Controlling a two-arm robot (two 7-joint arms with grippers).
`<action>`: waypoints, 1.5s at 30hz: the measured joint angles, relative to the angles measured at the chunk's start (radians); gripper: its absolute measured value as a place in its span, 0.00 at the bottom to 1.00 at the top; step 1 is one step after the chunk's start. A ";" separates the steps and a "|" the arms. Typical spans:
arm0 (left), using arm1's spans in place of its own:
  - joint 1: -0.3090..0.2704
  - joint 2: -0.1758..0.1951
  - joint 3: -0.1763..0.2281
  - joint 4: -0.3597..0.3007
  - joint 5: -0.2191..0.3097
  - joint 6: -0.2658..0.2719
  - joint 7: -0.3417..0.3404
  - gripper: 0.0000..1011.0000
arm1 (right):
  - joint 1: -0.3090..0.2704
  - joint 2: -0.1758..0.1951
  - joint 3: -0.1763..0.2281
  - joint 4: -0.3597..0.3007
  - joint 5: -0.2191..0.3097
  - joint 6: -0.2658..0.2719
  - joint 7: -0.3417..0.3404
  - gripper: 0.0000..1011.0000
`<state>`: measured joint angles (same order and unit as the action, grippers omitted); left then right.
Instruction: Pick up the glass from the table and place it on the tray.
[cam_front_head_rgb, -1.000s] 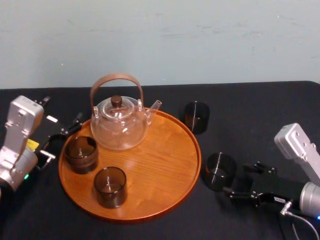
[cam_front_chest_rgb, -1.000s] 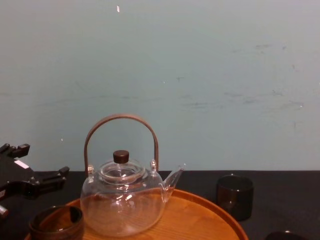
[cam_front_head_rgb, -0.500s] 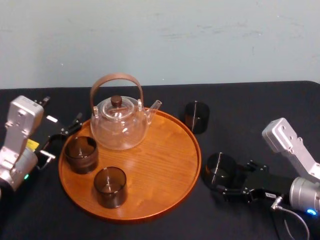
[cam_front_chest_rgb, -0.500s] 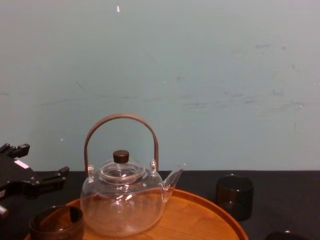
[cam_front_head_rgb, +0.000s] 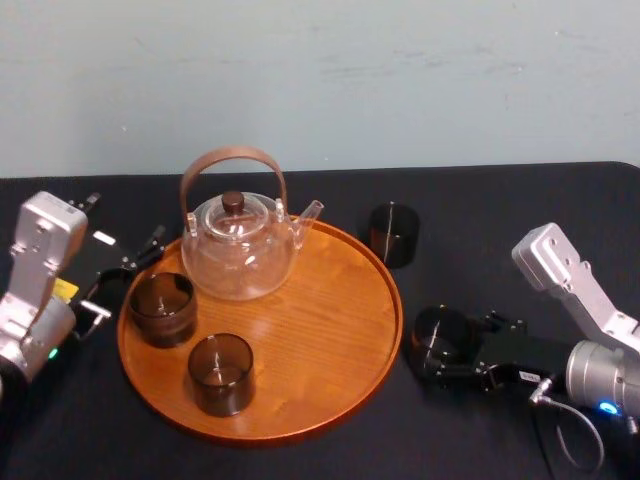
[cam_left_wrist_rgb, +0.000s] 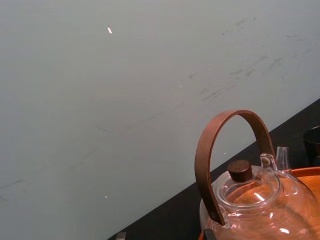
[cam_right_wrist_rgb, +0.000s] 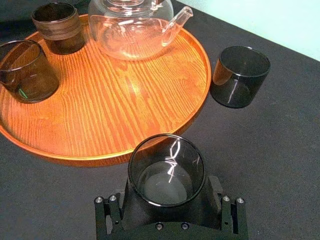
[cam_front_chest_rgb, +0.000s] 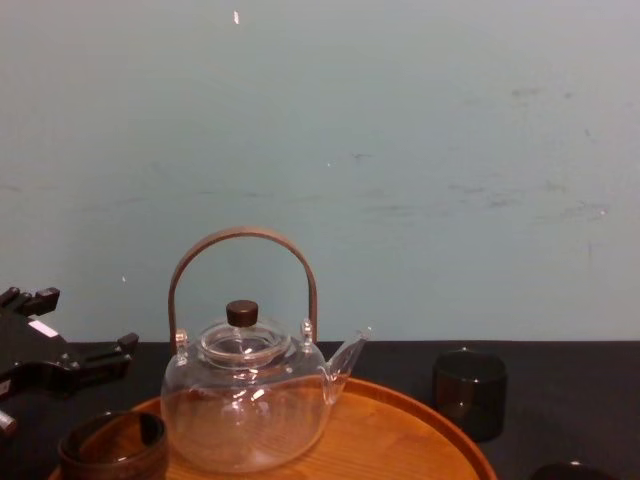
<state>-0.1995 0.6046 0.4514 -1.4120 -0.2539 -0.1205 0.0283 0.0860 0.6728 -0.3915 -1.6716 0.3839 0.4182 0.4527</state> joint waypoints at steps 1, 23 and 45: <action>0.000 0.000 0.000 0.000 0.000 0.000 0.000 0.99 | 0.003 -0.002 -0.001 0.003 0.000 0.001 0.000 0.99; 0.000 0.000 0.000 0.000 0.000 0.000 0.000 0.99 | 0.054 -0.022 -0.029 0.040 -0.002 -0.013 0.018 0.99; 0.000 0.000 0.000 0.000 0.000 0.000 0.000 0.99 | 0.053 -0.022 -0.027 0.039 -0.001 -0.013 0.017 0.89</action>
<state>-0.1995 0.6047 0.4514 -1.4120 -0.2539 -0.1206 0.0283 0.1391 0.6509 -0.4184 -1.6327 0.3827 0.4048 0.4695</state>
